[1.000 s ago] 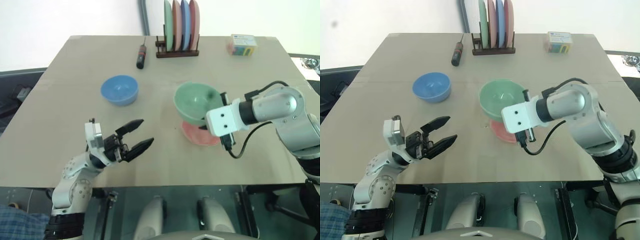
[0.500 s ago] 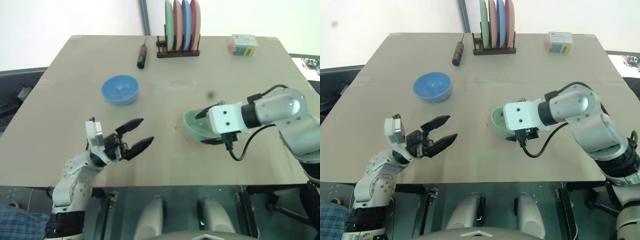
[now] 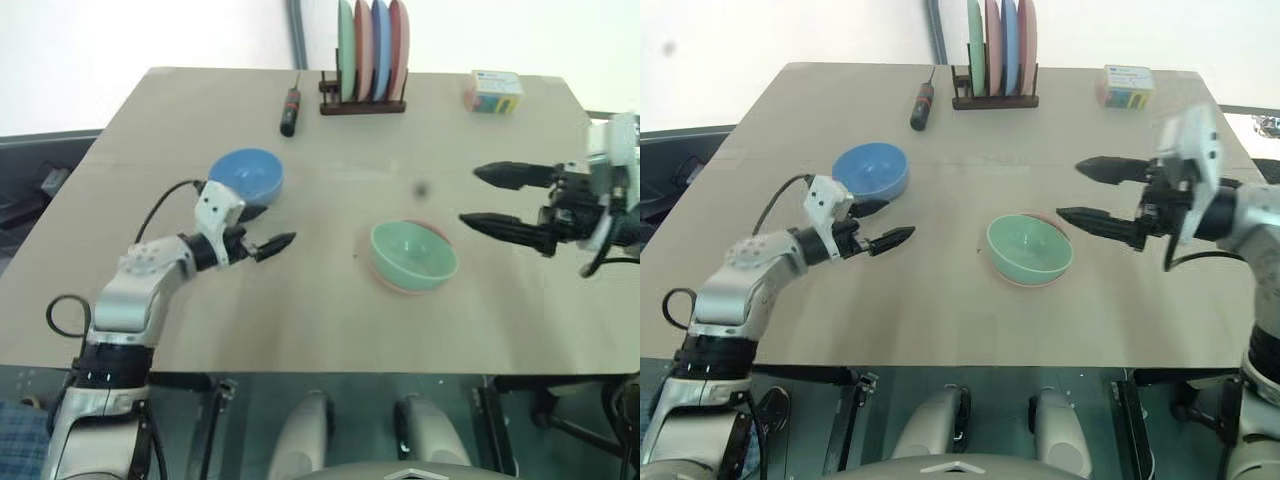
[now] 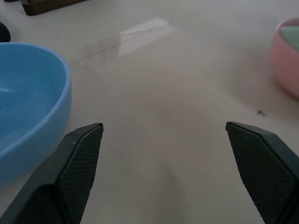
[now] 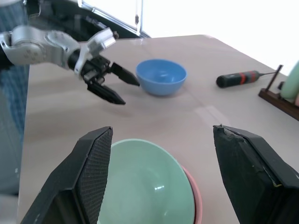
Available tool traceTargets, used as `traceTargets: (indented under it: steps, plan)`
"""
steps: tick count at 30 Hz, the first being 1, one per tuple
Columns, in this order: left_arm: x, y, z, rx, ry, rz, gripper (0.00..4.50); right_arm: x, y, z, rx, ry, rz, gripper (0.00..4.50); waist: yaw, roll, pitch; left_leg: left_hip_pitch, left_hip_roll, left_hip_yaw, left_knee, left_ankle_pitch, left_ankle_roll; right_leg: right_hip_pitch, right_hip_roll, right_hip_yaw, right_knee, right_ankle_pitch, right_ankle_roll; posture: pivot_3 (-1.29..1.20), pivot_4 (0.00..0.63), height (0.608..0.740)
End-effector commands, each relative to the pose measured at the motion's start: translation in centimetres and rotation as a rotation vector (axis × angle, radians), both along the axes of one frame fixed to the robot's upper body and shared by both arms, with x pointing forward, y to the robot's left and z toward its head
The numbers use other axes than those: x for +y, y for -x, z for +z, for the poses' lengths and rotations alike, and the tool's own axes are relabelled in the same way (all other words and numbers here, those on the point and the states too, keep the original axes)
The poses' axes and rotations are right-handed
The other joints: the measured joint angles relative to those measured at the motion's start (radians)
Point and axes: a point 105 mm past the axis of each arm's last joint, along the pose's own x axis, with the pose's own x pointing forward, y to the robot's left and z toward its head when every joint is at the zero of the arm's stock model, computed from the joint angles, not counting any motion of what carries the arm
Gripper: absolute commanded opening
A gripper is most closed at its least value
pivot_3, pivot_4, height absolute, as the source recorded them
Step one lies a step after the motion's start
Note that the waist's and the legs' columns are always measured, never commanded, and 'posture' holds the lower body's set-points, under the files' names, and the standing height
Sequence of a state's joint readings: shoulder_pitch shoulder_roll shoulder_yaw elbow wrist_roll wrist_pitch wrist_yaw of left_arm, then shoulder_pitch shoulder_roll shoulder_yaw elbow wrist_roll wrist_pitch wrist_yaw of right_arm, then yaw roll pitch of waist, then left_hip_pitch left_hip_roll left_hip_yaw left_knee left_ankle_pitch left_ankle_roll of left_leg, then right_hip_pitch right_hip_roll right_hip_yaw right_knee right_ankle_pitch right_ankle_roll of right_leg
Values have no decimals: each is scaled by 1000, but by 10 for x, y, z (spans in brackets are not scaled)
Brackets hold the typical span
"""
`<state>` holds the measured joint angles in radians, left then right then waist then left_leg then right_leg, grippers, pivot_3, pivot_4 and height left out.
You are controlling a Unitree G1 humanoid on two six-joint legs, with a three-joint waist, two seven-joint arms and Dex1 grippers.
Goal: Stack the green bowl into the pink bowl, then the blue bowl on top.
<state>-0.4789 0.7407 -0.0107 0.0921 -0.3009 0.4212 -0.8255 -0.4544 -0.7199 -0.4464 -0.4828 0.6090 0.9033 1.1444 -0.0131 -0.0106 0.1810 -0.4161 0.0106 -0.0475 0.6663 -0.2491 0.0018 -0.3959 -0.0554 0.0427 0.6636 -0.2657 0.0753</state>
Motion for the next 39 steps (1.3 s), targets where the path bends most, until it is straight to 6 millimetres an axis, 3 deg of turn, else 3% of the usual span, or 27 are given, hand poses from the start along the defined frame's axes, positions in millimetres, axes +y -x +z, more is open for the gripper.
traceTargets:
  steps: [1,6,11,16,22,27,31,34,39]
  plan:
    - [5,-16,11,-32,-123,13,4500,-11,8,9,-54,-15,-33,3609,-1,0,0,0,0,0,0,0,0,0,0,0,0,0,0,0,150,740]
    - [9,-36,9,-13,-207,14,4500,-13,13,10,-63,-29,-52,3609,-2,0,0,0,0,1,1,0,0,0,1,1,1,0,0,0,150,740]
    - [12,-55,-6,11,-274,17,4500,-13,13,6,-61,-21,-81,3609,0,0,0,0,0,0,1,0,0,0,1,0,1,0,0,0,150,740]
    - [-2,-66,17,-67,-232,-25,4500,-15,15,6,-61,-14,-100,3609,3,-1,0,-1,0,0,2,0,0,0,0,0,0,0,0,0,150,740]
    - [-29,-62,49,-190,-158,-147,4500,-16,14,3,-55,-13,-112,3609,0,-1,0,-2,0,0,2,0,0,0,0,0,1,0,0,0,150,740]
    - [-17,-69,65,-243,-162,-57,4500,-16,12,0,-47,-3,-111,3609,-1,-1,0,-1,0,0,2,0,0,0,1,0,1,0,0,0,150,740]
    - [9,-77,57,-228,-254,48,4500,-17,10,1,-50,1,-111,3609,-3,-1,0,-1,0,0,3,0,0,0,1,0,2,0,0,0,150,740]
    - [24,-80,36,-190,-397,67,4500,-17,9,1,-52,2,-111,3609,-1,-1,0,-1,0,0,2,0,0,0,1,0,2,0,0,0,150,740]
    - [33,-83,9,-133,-546,61,4500,-16,8,0,-51,12,-109,3609,5,-2,1,-1,0,0,3,0,0,0,1,0,1,0,0,0,150,740]
